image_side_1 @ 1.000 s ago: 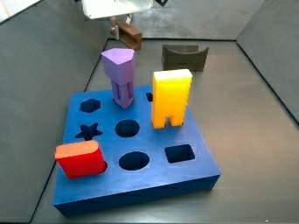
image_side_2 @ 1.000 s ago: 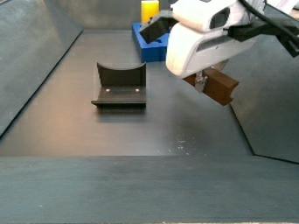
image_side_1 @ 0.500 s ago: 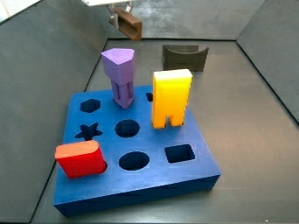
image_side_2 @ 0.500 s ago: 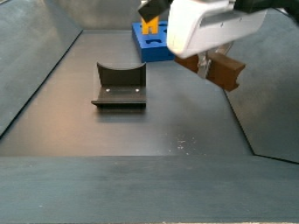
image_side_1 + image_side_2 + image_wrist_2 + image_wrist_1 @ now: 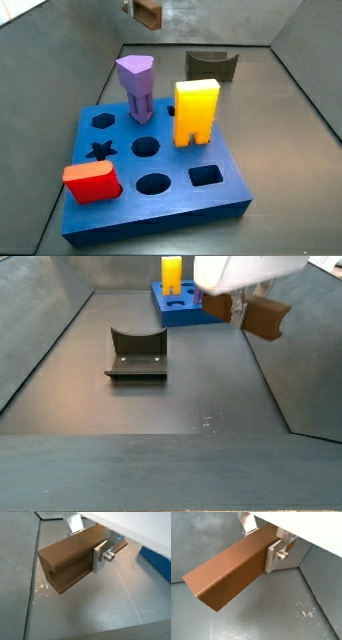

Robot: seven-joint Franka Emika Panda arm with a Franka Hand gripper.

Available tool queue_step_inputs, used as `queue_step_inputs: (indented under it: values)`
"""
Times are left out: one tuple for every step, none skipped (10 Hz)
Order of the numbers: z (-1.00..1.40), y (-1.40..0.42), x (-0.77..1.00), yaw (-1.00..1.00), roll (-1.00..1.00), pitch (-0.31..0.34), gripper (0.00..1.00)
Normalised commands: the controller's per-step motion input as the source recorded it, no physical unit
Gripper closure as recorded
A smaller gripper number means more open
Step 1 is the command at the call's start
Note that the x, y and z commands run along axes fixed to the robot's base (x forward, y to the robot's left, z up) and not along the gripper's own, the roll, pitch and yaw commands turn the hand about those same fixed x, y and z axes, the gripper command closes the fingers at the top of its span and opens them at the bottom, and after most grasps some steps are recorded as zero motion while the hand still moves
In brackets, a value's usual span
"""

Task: Pick up the arch object. Move up. Place the arch object on the fixture. Regrasp the arch object. Move to above the board. Insert the arch object.
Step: Place the arch object on the fixture.

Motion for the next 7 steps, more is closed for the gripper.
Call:
queue_step_inputs:
  values:
    - [0.58, 0.0, -0.01, -0.02, -0.18, 0.004, 1.0]
    - [0.43, 0.0, -0.01, -0.02, -0.18, 0.008, 1.0]
    - [0.36, 0.0, -0.01, -0.03, -0.19, 0.005, 1.0]
    - [0.2, 0.0, -0.01, -0.03, -0.18, -0.001, 1.0]
    - [-0.18, -0.68, 1.0, -1.0, 0.07, -0.006, 1.0]
    - [-0.2, -0.67, 1.0, -1.0, 0.07, -0.005, 1.0]
    - [-0.19, -0.6, 1.0, -1.0, 0.09, -0.004, 1.0]
